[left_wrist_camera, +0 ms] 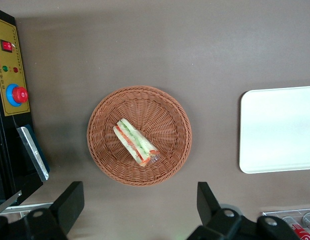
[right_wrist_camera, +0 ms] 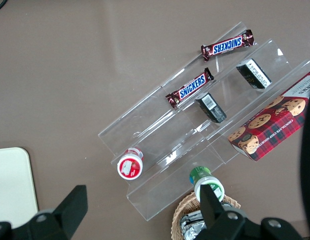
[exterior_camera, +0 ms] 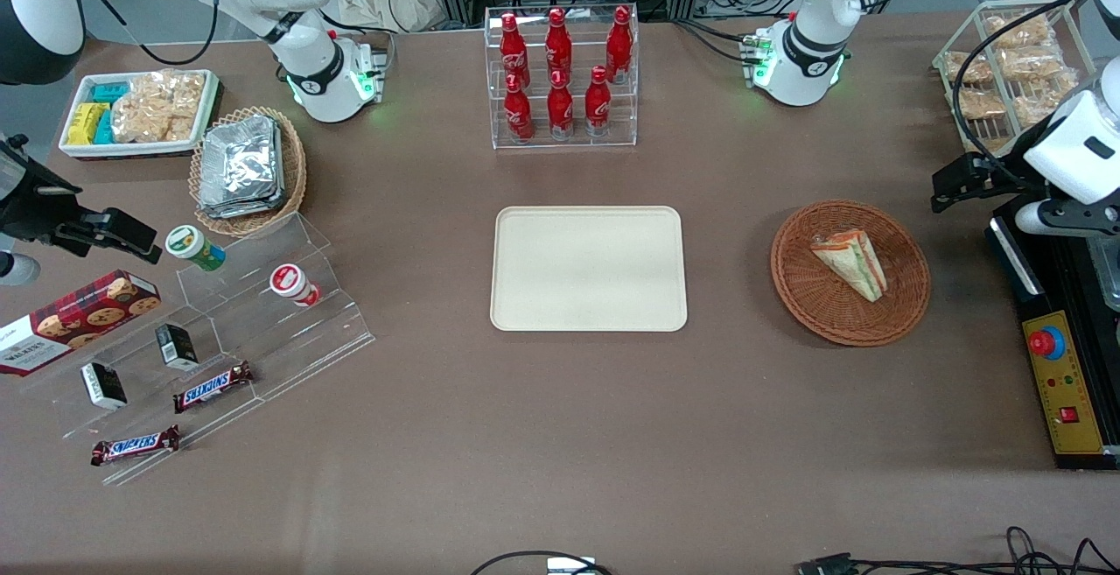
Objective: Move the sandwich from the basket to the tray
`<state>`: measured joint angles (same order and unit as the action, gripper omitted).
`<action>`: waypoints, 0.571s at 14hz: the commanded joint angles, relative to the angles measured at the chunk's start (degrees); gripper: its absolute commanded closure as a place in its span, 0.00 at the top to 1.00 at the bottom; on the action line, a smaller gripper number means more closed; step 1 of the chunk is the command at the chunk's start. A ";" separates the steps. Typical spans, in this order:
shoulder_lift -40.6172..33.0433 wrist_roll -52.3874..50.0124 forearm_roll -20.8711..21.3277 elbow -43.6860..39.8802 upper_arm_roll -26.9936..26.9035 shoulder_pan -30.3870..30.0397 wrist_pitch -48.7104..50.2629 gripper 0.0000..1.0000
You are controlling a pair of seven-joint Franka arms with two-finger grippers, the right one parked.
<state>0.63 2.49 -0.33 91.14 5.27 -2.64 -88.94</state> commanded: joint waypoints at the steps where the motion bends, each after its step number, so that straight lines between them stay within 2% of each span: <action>1: 0.17 -0.12 -0.11 -0.96 -0.35 0.53 1.04 1.00; 5: 0.87 0.05 1.12 -1.14 -0.27 0.53 0.96 1.00; 8: 0.34 -2.30 1.39 1.66 -0.35 0.44 0.35 1.00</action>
<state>1.22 2.09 0.15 91.41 5.25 -2.64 -88.92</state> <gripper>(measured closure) 0.000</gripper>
